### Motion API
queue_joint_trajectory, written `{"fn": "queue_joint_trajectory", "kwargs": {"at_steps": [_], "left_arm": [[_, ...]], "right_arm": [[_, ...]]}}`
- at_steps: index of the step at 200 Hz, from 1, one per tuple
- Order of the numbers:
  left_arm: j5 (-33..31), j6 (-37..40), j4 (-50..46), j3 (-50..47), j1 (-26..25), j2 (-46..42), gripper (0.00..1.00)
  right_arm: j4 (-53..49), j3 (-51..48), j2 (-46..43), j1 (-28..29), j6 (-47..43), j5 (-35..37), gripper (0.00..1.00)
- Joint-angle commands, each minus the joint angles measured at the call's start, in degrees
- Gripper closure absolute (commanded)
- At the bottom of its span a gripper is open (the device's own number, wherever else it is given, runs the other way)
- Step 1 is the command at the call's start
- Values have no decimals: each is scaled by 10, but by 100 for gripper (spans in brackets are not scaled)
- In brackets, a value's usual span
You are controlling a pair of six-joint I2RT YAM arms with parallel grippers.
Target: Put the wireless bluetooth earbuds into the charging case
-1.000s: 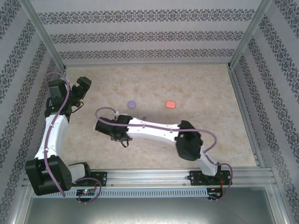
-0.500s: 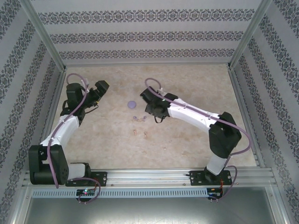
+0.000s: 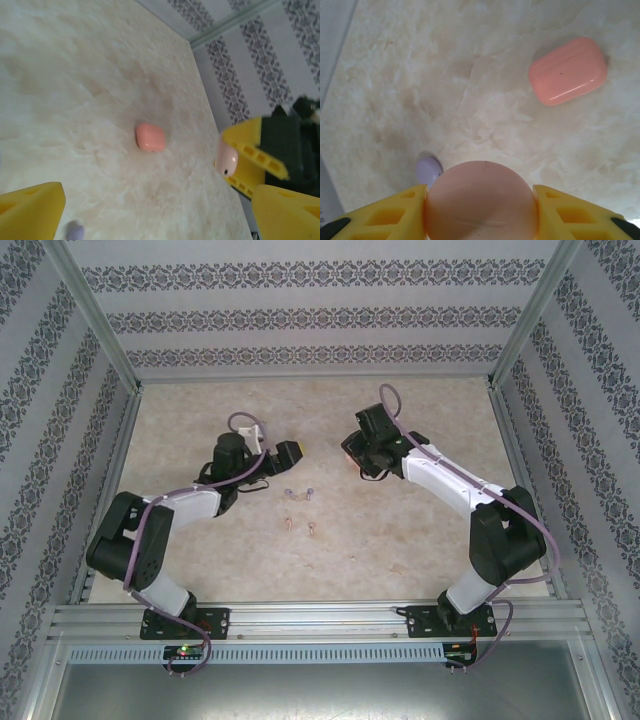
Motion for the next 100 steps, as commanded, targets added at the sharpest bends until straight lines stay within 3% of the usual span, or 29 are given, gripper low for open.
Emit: {"fn": "queue_joint_trajectory", "kwargs": {"at_steps": [1,74,100], "left_arm": [[4,40,76,27,-33,26,7],[13,27,142,96,-88,132,30],[13,19,161,107,-95,153,33]], "right_arm": [[37,-6,-8,-7,41,-47,59],[49,3,-2,3,71,-62,58],[44,6,-3,7,72,-57,58]]}}
